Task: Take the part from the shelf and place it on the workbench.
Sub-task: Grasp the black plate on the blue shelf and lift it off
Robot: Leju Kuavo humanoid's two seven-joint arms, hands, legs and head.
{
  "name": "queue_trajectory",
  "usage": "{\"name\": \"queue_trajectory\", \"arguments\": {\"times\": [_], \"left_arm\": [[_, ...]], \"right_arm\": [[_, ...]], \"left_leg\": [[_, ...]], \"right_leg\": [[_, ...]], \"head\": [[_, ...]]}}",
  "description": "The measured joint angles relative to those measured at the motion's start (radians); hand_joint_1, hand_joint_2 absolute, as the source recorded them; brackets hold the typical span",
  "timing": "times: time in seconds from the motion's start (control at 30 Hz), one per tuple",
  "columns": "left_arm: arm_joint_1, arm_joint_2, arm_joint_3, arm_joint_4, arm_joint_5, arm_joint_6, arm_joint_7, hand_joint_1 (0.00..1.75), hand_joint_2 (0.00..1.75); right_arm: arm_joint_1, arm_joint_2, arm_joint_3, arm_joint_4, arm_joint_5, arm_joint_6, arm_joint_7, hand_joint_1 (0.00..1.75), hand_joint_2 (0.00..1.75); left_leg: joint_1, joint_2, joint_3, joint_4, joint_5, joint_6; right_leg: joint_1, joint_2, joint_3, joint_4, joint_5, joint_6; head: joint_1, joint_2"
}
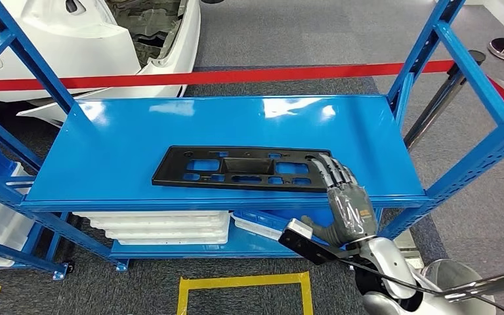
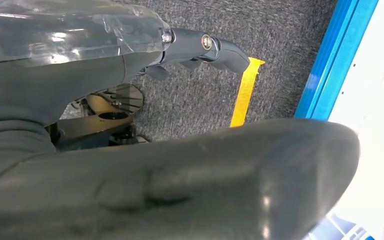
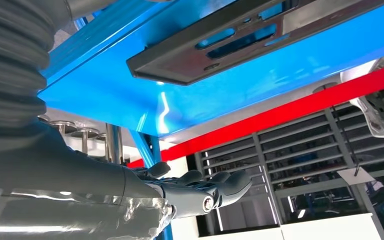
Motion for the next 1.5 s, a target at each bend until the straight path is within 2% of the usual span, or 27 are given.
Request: {"name": "queue_trajectory", "arguments": {"times": [0.3, 0.47, 0.53, 0.73, 1.03, 1.3, 1.5], "left_arm": [[0.000, 0.000, 0.000, 0.000, -0.005, -0.005, 0.000, 0.00, 0.00], [-0.001, 0.000, 0.000, 0.000, -0.008, -0.005, 0.001, 0.00, 0.00], [-0.001, 0.000, 0.000, 0.000, -0.008, -0.005, 0.001, 0.00, 0.00], [-0.001, 0.000, 0.000, 0.000, -0.006, -0.006, 0.001, 0.00, 0.00], [-0.001, 0.000, 0.000, 0.000, -0.001, -0.006, 0.001, 0.00, 0.00], [0.000, 0.000, 0.000, 0.000, 0.003, -0.006, -0.002, 0.00, 0.00], [0.005, 0.000, 0.000, 0.001, 0.003, -0.008, -0.014, 0.00, 0.00]], "right_arm": [[0.008, -0.012, -0.023, -0.007, 0.000, 0.000, -0.020, 0.00, 1.75], [0.008, -0.013, -0.030, -0.006, -0.056, -0.015, -0.078, 0.00, 1.75], [0.007, -0.013, -0.031, -0.006, -0.114, -0.014, -0.105, 0.00, 1.75], [0.003, -0.013, -0.046, 0.000, -0.399, 0.013, -0.204, 0.00, 1.75], [-0.009, -0.012, -0.088, 0.015, -0.613, 0.049, -0.272, 0.00, 1.75], [-0.014, -0.013, -0.113, 0.020, -0.635, 0.049, -0.279, 0.00, 1.75], [-0.015, -0.020, -0.132, 0.022, -0.611, 0.048, -0.249, 0.00, 1.75]], "left_leg": [[0.000, 0.000, 0.000, 0.000, 0.000, 0.000], [0.000, 0.000, 0.000, 0.000, 0.000, 0.000], [0.000, 0.000, 0.000, 0.000, 0.000, 0.000], [0.000, 0.000, 0.000, 0.000, 0.000, 0.000], [0.000, 0.000, 0.000, 0.000, 0.000, 0.000], [0.000, 0.000, 0.000, 0.000, 0.000, 0.000], [0.000, 0.000, 0.000, 0.000, 0.000, 0.000]], "right_leg": [[0.000, 0.000, 0.000, 0.000, 0.000, 0.000], [0.000, 0.000, 0.000, 0.000, 0.000, 0.000], [0.000, 0.000, 0.000, 0.000, 0.000, 0.000], [0.000, 0.000, 0.000, 0.000, 0.000, 0.000], [0.000, -0.001, 0.000, 0.000, 0.000, 0.000], [0.000, -0.001, 0.000, 0.000, 0.000, 0.000], [0.000, -0.001, 0.000, 0.000, 0.000, 0.000]], "head": [[0.000, 0.000], [0.000, 0.000], [0.000, 0.000], [0.000, 0.000], [0.000, 0.000], [0.000, 0.000], [0.000, 0.000]]}}
